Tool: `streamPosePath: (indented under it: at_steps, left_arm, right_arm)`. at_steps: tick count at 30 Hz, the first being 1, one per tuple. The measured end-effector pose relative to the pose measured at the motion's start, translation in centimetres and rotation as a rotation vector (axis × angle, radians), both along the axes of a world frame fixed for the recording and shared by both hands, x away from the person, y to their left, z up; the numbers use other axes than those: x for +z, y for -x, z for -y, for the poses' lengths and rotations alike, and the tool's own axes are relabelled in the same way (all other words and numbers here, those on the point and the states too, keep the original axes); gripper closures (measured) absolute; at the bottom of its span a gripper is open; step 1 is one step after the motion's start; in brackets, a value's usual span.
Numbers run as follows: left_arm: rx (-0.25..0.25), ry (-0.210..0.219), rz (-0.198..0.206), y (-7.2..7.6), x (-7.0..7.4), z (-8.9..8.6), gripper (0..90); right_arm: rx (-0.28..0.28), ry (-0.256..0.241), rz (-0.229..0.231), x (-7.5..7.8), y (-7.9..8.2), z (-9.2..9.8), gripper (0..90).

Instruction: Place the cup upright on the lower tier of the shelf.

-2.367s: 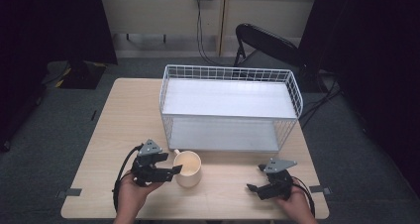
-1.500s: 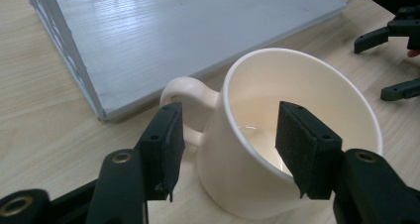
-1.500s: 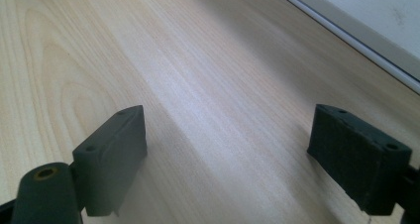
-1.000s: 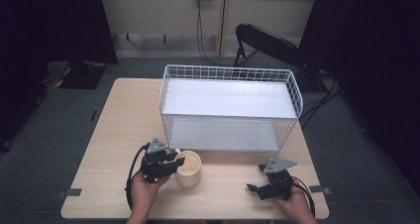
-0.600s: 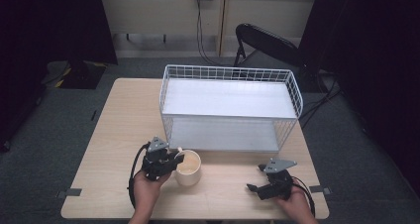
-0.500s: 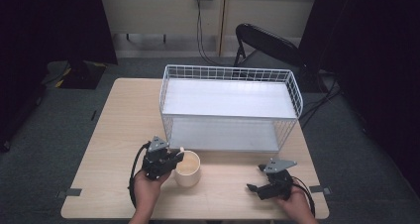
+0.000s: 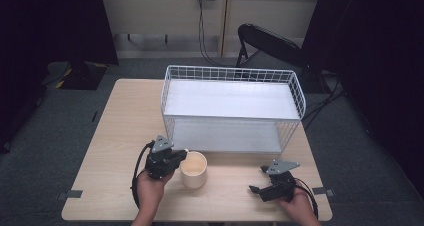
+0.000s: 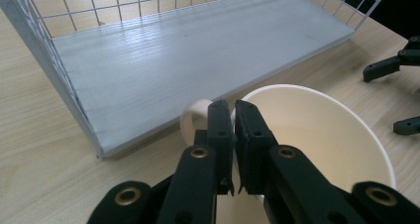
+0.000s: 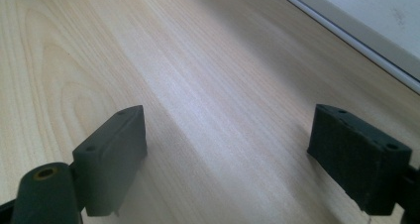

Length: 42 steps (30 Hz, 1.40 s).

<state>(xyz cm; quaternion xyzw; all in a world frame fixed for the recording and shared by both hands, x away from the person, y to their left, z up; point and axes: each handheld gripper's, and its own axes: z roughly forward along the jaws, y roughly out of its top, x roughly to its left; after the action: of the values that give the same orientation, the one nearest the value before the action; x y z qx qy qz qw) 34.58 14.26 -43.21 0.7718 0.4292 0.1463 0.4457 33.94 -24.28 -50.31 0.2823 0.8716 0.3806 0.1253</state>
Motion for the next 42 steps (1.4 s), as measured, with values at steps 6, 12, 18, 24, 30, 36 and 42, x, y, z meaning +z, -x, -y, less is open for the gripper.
streamPosePath:
  at_steps: [6, 12, 18, 24, 30, 36, 42]
  left_arm:
    - [0.017, -0.019, -0.012, -0.1, -0.6, 0.2, 72.3]
    - [0.010, -0.049, -0.032, 0.1, -1.0, 0.8, 71.1]
    - [0.014, -0.087, -0.029, 0.1, -1.2, 1.3, 79.2]
    - [0.020, -0.082, -0.032, 0.1, -1.2, 1.1, 82.1]
    - [0.028, -0.072, -0.040, 0.2, -1.2, 1.0, 82.1]
    - [0.044, -0.064, -0.031, 0.2, -1.3, 1.0, 82.2]
    - [0.064, -0.051, -0.028, 0.1, -0.9, 1.1, 82.3]
  right_arm:
    - [0.000, 0.000, 0.000, 0.0, 0.0, 0.0, 14.1]
    - [0.000, 0.000, 0.000, 0.0, 0.0, 0.0, 14.1]
    - [0.000, 0.000, 0.000, 0.0, 0.0, 0.0, 14.1]
    - [0.000, 0.000, 0.000, 0.0, 0.0, 0.0, 14.1]
    - [0.000, 0.000, 0.000, 0.0, 0.0, 0.0, 14.1]
    - [0.000, 0.000, 0.000, 0.0, 0.0, 0.0, 14.1]
    - [0.000, 0.000, 0.000, 0.0, 0.0, 0.0, 14.1]
